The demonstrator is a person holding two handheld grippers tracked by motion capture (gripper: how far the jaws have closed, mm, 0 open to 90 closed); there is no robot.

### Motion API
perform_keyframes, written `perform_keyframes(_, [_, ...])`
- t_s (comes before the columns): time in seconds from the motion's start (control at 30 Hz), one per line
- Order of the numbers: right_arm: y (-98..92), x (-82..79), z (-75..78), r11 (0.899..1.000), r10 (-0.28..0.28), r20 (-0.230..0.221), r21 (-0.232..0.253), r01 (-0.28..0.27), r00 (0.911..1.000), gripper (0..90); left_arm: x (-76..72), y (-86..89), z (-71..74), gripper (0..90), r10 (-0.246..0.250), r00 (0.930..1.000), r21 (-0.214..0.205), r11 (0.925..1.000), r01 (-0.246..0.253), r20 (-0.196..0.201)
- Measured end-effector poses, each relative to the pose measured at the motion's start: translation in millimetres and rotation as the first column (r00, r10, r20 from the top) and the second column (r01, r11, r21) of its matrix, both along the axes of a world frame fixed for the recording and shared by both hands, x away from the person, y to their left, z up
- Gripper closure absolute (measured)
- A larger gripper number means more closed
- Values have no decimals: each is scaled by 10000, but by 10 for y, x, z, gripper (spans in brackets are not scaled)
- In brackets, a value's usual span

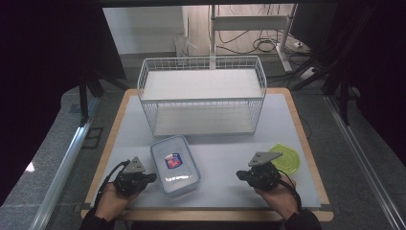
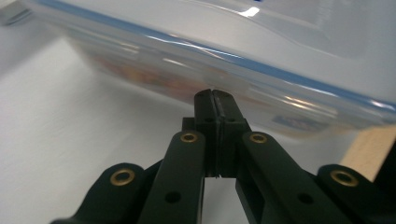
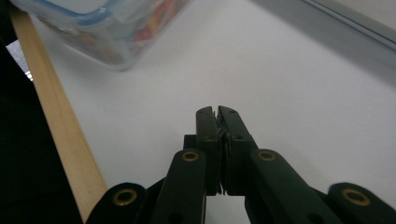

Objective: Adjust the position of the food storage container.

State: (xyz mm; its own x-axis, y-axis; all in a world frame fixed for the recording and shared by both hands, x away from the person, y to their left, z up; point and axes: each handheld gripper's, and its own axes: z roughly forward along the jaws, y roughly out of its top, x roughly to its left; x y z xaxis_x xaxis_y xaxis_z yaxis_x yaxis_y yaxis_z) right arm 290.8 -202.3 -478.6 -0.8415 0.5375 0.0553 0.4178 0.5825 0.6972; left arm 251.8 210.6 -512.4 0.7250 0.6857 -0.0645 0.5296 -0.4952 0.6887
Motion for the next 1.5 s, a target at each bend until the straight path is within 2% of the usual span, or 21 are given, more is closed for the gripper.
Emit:
perform_keyframes(0.17, [47,-22,-11,9999,139,-56,-22,-139,9999,875,8,-188,2,899,-502,9987,-23,9987,502,61])
perform_keyframes(0.2, [51,-21,-14,9999,139,-81,4,-139,9999,870,25,-284,6,898,-678,9976,-5,9977,679,141])
perform_keyframes(0.37, [50,-12,-21,9999,130,-155,78,-129,9998,865,97,-499,-1,887,-1107,9938,-369,9931,1110,115])
perform_keyframes(0.4, [51,-11,-23,9999,125,-159,73,-124,9998,865,115,-538,4,888,-1331,9911,-416,9902,1331,34])
perform_keyframes(0.47, [55,-11,-29,9999,139,-135,61,-138,9998,867,143,-545,35,900,-1507,9886,-122,9885,1508,58])
perform_keyframes(0.5, [56,-12,-31,9999,138,-132,59,-138,9998,869,162,-518,49,900,-1474,9890,-57,9890,1475,110])
perform_keyframes(0.57, [58,-14,-34,9998,156,-137,84,-155,9998,878,249,-365,90,900,-1041,9944,62,9946,1040,182])
perform_keyframes(0.67, [81,-17,-50,9996,204,-247,180,-200,9995,888,424,-108,118,900,56,9990,65,10000,-59,437])
perform_keyframes(0.77, [147,-21,-81,9991,383,-339,205,-376,9987,896,653,76,117,900,941,9934,-115,9955,-936,652])
perform_keyframes(0.83, [210,-26,-103,9983,549,-362,209,-542,9978,896,811,123,94,900,1279,9890,-140,9918,-1272,746])
perform_keyframes(0.87, [245,-31,-113,9977,656,-358,196,-649,9972,896,811,123,94,900,1279,9890,-140,9918,-1272,746])
perform_keyframes(0.9, [281,-35,-124,9971,741,-337,173,-735,9967,896,952,122,62,900,1328,9885,-232,9911,-1314,720])
perform_keyframes(0.97, [317,-33,-138,9966,810,-301,144,-806,9963,896,1003,103,47,900,1294,9890,-228,9915,-1281,717])
perform_keyframes(1.0, [393,-12,-178,9962,867,-328,121,-863,9957,896,1066,55,26,900,1069,9921,-257,9941,-1054,653])
perform_keyframes(1.07, [433,12,-203,9961,875,-360,144,-870,9955,896,1081,7,16,900,966,9934,-342,9949,-946,613])
perform_keyframes(1.17, [469,44,-225,9961,855,-407,263,-844,9955,897,1079,13,18,900,875,9951,-458,9953,-854,452])
perform_keyframes(1.2, [473,54,-224,9965,792,-365,279,-782,9962,897,1071,20,12,900,776,9964,-666,9949,-753,330])
perform_keyframes(1.23, [453,67,-211,9984,531,-270,201,-526,9982,898,1055,5,11,900,709,9972,-757,9947,-690,222])
perform_keyframes(1.33, [388,103,-216,9994,230,-486,283,-217,9986,899,1011,-35,21,900,666,9976,-686,9955,-650,205])
perform_keyframes(1.4, [371,111,-213,9997,123,-447,222,-113,9989,899,994,-42,22,900,658,9977,-690,9955,-647,145])
perform_keyframes(1.5, [314,144,-197,9994,-305,-98,-137,304,9995,899,897,-74,16,900,535,9985,-764,9956,-539,-73])
